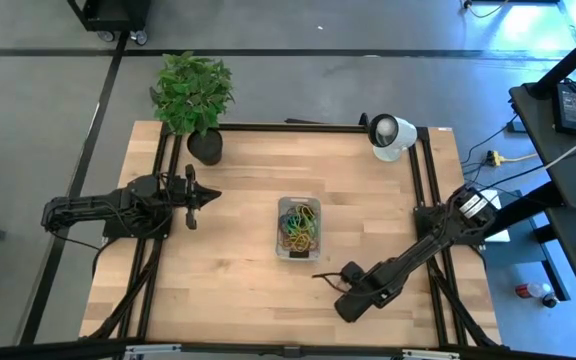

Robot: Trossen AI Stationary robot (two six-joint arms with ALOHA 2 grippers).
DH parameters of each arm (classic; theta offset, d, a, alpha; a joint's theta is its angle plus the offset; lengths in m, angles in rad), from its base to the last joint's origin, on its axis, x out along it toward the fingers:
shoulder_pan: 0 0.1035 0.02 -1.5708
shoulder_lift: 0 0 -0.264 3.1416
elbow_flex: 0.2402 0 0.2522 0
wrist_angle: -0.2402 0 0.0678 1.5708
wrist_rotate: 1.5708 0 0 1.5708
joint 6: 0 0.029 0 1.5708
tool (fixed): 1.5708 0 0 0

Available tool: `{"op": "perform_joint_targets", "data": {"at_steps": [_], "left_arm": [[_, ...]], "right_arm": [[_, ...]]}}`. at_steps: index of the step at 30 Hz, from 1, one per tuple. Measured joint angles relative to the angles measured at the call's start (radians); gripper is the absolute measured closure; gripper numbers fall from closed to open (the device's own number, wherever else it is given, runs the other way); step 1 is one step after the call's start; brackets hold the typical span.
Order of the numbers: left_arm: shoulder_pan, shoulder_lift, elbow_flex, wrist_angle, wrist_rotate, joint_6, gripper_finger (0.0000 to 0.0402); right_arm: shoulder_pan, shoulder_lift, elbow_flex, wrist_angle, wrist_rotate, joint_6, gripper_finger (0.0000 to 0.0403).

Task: Pick and place rubber bands into bin
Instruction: Put the red rubber band into the gray bin

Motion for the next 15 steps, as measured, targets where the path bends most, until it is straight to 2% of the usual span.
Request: {"op": "perform_joint_targets", "data": {"at_steps": [4,7,15], "left_arm": [[0.000,0.000,0.000,0.000,0.000,0.000,0.0395],[0.000,0.000,0.000,0.000,0.000,0.000,0.0393],[0.000,0.000,0.000,0.000,0.000,0.000,0.0397]], "right_arm": [[-0.009,0.013,0.072,-0.107,0.025,-0.062,0.0395],[-0.012,0.003,0.136,-0.201,0.100,-0.119,0.0399],[-0.028,-0.046,0.345,-0.562,0.279,-0.116,0.0401]]}}
